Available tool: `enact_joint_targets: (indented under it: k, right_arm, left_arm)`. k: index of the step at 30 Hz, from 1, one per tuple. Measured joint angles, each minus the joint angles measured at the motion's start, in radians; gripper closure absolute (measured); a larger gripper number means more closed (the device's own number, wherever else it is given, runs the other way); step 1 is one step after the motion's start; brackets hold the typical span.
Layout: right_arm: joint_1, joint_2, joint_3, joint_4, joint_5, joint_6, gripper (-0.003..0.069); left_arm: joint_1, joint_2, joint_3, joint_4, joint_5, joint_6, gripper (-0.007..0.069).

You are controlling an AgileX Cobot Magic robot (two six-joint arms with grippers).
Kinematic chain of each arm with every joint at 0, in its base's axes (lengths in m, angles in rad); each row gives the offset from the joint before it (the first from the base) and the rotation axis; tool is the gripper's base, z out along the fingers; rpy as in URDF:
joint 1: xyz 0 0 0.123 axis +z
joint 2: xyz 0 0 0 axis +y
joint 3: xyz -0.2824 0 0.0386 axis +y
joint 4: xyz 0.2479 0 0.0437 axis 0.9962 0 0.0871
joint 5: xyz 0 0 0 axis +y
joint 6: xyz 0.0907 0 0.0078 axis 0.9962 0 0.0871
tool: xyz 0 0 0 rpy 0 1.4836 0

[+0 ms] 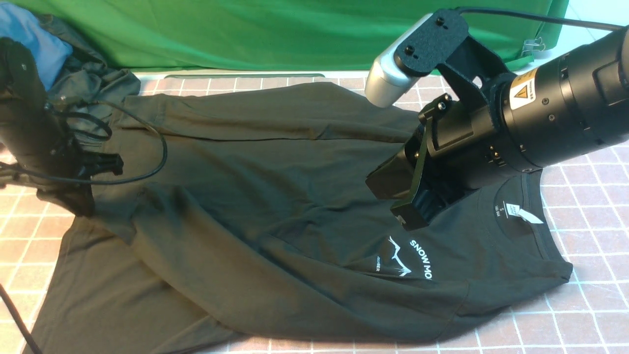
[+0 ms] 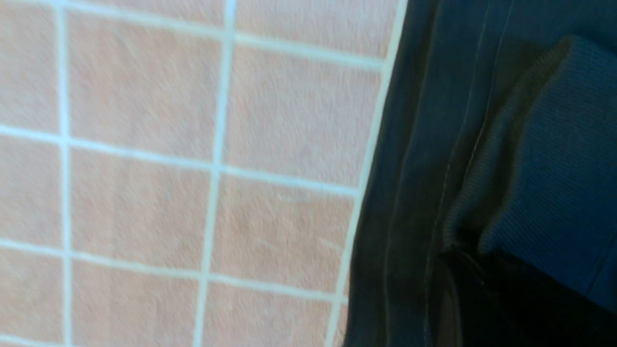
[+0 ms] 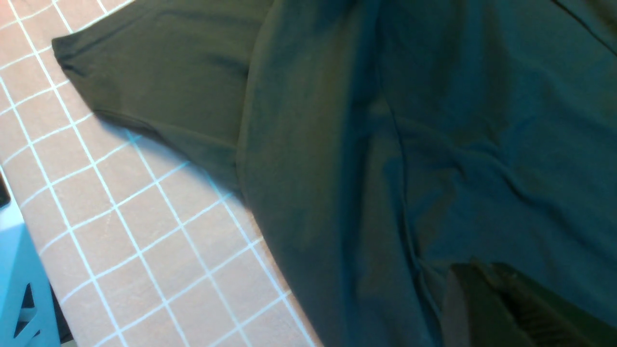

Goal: Fold a long-sleeved shirt over a pink coffee tablecloth.
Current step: 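Fold the left side of the black T-shirt inward over its body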

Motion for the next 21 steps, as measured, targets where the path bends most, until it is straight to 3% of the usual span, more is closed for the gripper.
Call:
enact_joint_targets:
  k: [12, 17, 21]
  right_arm:
    - [0.0, 0.0, 0.0, 0.0, -0.003, 0.0, 0.0589]
    - [0.0, 0.0, 0.0, 0.0, -0.003, 0.0, 0.0589]
    - [0.0, 0.0, 0.0, 0.0, -0.003, 0.0, 0.0589]
  left_arm:
    - [0.0, -0.001, -0.001, 0.019, -0.047, 0.011, 0.057]
    - [0.0, -0.001, -0.005, 0.04, -0.048, -0.027, 0.0463]
    - [0.0, -0.001, -0.097, 0.053, -0.037, -0.209, 0.0322]
